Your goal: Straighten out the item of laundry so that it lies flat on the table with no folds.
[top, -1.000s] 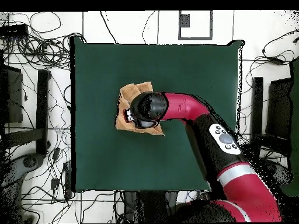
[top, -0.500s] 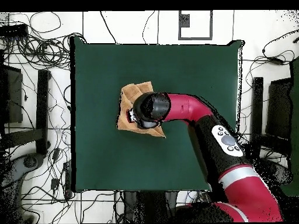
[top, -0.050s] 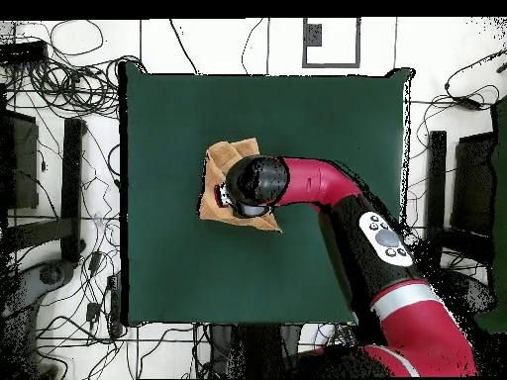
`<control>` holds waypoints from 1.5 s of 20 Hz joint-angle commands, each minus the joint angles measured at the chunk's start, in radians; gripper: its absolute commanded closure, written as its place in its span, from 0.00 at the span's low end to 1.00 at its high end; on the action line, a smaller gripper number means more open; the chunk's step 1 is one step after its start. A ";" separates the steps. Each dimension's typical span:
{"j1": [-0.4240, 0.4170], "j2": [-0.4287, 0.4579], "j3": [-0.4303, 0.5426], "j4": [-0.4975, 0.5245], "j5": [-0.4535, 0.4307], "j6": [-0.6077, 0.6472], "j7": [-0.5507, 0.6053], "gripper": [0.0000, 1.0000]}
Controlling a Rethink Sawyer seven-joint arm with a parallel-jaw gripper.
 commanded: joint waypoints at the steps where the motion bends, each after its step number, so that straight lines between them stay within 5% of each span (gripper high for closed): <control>1: 0.055 0.011 -0.028 -0.040 0.034 -0.036 0.158 1.00; 30: 0.108 -0.013 -0.092 -0.072 0.031 -0.021 0.165 1.00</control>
